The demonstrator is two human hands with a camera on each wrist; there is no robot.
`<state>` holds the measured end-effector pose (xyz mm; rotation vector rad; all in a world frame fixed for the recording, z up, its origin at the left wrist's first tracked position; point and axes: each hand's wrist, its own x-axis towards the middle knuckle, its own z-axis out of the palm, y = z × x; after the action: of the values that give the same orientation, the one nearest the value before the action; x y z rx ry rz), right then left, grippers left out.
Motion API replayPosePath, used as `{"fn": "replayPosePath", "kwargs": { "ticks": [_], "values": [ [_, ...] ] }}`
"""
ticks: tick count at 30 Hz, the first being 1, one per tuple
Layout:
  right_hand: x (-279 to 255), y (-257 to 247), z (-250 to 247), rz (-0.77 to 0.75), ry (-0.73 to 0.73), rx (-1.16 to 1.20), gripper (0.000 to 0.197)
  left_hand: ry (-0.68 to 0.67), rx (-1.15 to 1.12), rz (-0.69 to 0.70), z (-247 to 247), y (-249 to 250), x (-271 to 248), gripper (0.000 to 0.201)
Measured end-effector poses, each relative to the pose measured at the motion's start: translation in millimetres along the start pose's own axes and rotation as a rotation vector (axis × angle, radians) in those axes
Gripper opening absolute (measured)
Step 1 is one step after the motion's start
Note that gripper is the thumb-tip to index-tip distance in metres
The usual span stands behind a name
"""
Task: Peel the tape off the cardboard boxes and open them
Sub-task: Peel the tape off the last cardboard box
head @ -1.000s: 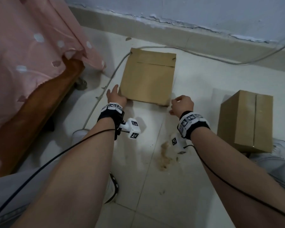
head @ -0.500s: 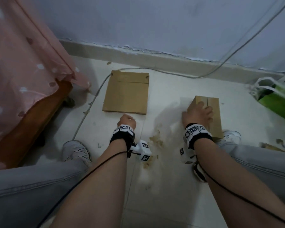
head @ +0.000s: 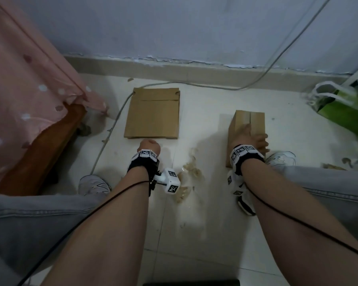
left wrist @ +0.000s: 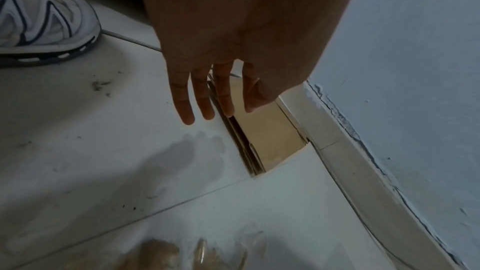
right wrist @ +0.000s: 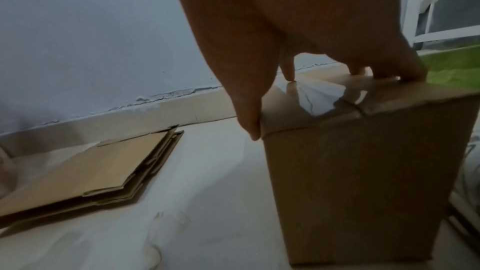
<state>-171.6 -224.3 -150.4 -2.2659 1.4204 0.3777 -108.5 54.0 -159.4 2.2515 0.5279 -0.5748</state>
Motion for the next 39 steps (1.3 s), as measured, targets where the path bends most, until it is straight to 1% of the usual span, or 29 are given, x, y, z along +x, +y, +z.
{"fn": "replayPosePath", "kwargs": {
  "ticks": [1,2,4,5,8,9,11,13,14,15,17,18,19,20,22,24,25,26,27,28,30,31,32,34,36,37,38,39],
  "values": [
    [-1,-1,1,0.003,0.021,-0.009,0.072,-0.013,0.004,0.012,2,1,-3,0.035],
    [-2,-4,3,0.012,0.034,-0.017,0.080,-0.020,-0.001,0.028,4,2,-5,0.033],
    [-9,-11,2,0.026,0.008,-0.019,0.101,-0.029,-0.050,0.024,7,3,-10,0.027],
    [-12,-15,2,0.026,-0.003,0.002,0.106,-0.035,-0.084,0.018,8,3,-11,0.024],
    [-26,-30,0,-0.002,-0.083,0.111,0.116,-0.096,-0.190,-0.023,10,-1,-1,0.015],
    [-31,-36,-2,-0.019,-0.131,0.172,0.120,-0.117,-0.237,-0.033,8,-1,2,0.017],
    [-43,-52,-5,-0.076,-0.264,0.316,0.129,-0.123,-0.317,-0.036,0,3,0,0.025],
    [-59,-68,-10,-0.147,-0.425,0.381,0.133,-0.136,-0.353,-0.034,-10,6,-7,0.028],
    [-68,-77,-9,-0.184,-0.486,0.366,0.135,-0.161,-0.362,-0.030,-14,5,-9,0.035],
    [-76,-83,-10,-0.222,-0.533,0.321,0.139,-0.199,-0.367,-0.025,-20,7,-18,0.049],
    [-70,-93,6,-0.288,-0.613,0.212,0.153,-0.257,-0.350,-0.014,-32,7,-33,0.077],
    [-61,-96,18,-0.327,-0.660,0.187,0.154,-0.259,-0.326,0.015,-40,6,-38,0.082],
    [-63,-93,21,-0.357,-0.702,0.170,0.149,-0.250,-0.311,0.046,-48,5,-43,0.083],
    [-76,-88,13,-0.384,-0.742,0.179,0.142,-0.251,-0.321,0.054,-56,2,-45,0.089],
    [-113,-75,-7,-0.427,-0.802,0.183,0.125,-0.302,-0.396,0.055,-69,-8,-46,0.109],
    [-125,-65,-5,-0.507,-0.847,0.109,0.121,-0.370,-0.520,0.030,-78,-18,-45,0.120],
    [-128,-61,-1,-0.546,-0.829,0.052,0.123,-0.402,-0.564,0.019,-80,-23,-46,0.122],
    [-129,-60,8,-0.593,-0.780,-0.002,0.123,-0.430,-0.600,0.003,-81,-28,-45,0.122],
    [-129,-61,19,-0.645,-0.734,-0.051,0.121,-0.442,-0.641,-0.006,-83,-31,-47,0.119],
    [-130,-64,30,-0.690,-0.690,-0.071,0.119,-0.434,-0.691,-0.027,-83,-36,-46,0.111],
    [-133,-70,47,-0.736,-0.627,-0.077,0.115,-0.364,-0.805,-0.063,-81,-45,-42,0.092],
    [-135,-75,54,-0.739,-0.638,-0.061,0.115,-0.306,-0.834,-0.067,-81,-49,-39,0.082],
    [-137,-80,60,-0.729,-0.697,-0.023,0.116,-0.251,-0.844,-0.052,-80,-55,-35,0.076],
    [-141,-87,66,-0.654,-0.882,0.090,0.116,-0.192,-0.814,-0.007,-80,-68,-29,0.072],
    [-148,-92,67,-0.602,-0.984,0.142,0.111,-0.173,-0.778,0.000,-79,-81,-26,0.072],
    [-151,-94,67,-0.605,-0.986,0.151,0.109,-0.169,-0.763,-0.011,-78,-85,-26,0.073],
    [-153,-95,70,-0.626,-0.954,0.169,0.104,-0.170,-0.750,-0.019,-76,-88,-27,0.073],
    [-154,-97,72,-0.660,-0.887,0.188,0.095,-0.169,-0.741,-0.021,-74,-90,-28,0.073]
  ]
}}
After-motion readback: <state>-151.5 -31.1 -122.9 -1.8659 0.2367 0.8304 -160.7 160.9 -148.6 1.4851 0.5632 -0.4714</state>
